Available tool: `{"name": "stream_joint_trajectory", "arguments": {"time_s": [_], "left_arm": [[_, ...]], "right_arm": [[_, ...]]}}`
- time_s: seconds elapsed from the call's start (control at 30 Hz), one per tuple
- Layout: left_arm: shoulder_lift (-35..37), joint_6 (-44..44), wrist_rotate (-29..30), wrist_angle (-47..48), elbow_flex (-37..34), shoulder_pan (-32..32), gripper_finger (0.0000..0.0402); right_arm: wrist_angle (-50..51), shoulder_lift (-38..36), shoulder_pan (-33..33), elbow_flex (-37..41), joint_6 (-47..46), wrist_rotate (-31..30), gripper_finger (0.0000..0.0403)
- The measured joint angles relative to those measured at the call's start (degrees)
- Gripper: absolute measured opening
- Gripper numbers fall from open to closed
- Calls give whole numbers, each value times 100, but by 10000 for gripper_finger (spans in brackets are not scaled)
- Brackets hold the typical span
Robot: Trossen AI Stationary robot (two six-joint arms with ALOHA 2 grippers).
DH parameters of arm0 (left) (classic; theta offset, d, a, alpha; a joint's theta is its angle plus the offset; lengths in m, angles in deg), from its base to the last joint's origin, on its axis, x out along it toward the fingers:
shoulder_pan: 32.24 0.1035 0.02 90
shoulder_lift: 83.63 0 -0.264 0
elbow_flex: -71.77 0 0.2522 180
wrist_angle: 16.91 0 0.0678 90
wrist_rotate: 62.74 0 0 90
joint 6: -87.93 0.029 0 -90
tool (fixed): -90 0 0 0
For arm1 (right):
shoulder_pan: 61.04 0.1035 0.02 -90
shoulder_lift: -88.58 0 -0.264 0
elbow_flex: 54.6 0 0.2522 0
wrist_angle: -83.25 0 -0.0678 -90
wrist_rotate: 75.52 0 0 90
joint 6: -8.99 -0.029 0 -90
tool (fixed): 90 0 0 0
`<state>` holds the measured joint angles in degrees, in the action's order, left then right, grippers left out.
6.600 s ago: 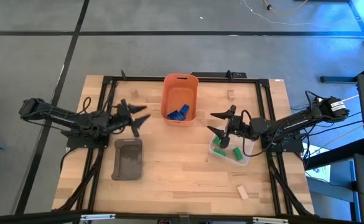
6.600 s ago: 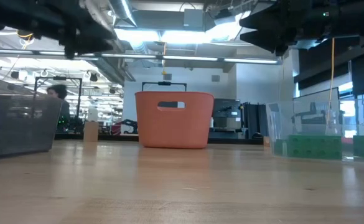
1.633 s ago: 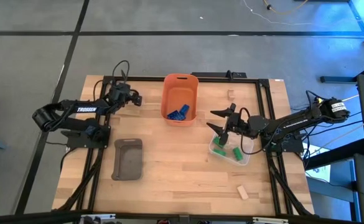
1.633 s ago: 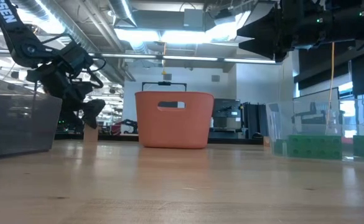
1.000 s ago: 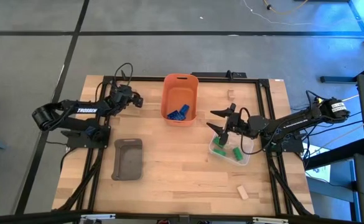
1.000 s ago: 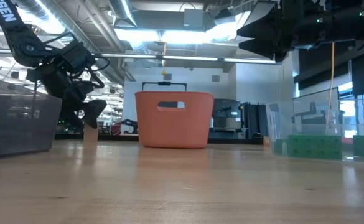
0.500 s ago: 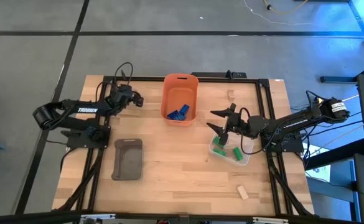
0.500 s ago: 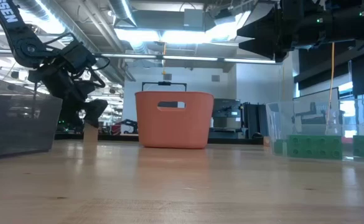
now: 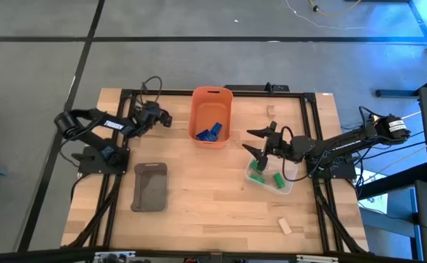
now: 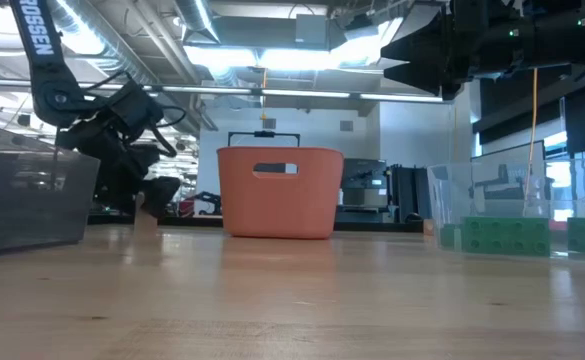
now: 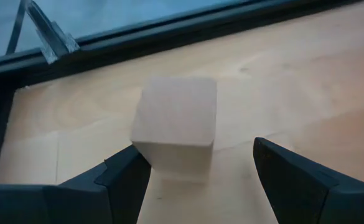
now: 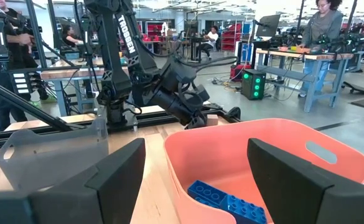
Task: Sort & place blocks by color
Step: Put the top left brown block into the black bin
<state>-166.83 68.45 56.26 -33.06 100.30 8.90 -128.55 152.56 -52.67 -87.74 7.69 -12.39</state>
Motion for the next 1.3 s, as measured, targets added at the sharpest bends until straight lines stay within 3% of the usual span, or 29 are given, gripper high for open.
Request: {"name": "stream_joint_trajectory", "arguments": {"time_s": [0.2,0.4,0.6,0.8,1.07,1.2,1.3], "left_arm": [[-220,-148,92,-20,0,-102,229],[-197,-136,14,-29,0,-106,114],[467,62,-659,-9,-2,-202,108],[1876,228,-1230,84,-2,-656,108],[3900,338,-1985,57,-2,-2333,108],[4494,423,-1770,57,-2,-3519,108],[4596,625,-1230,53,-2,-4370,108]], "right_arm": [[0,0,-1,0,-9,0,284],[0,0,-1,0,0,2,284],[0,0,-1,0,11,2,284],[0,0,-1,0,11,2,284],[0,0,-1,0,28,4,284],[0,0,0,0,28,4,284],[0,0,-1,0,28,4,284]]}}
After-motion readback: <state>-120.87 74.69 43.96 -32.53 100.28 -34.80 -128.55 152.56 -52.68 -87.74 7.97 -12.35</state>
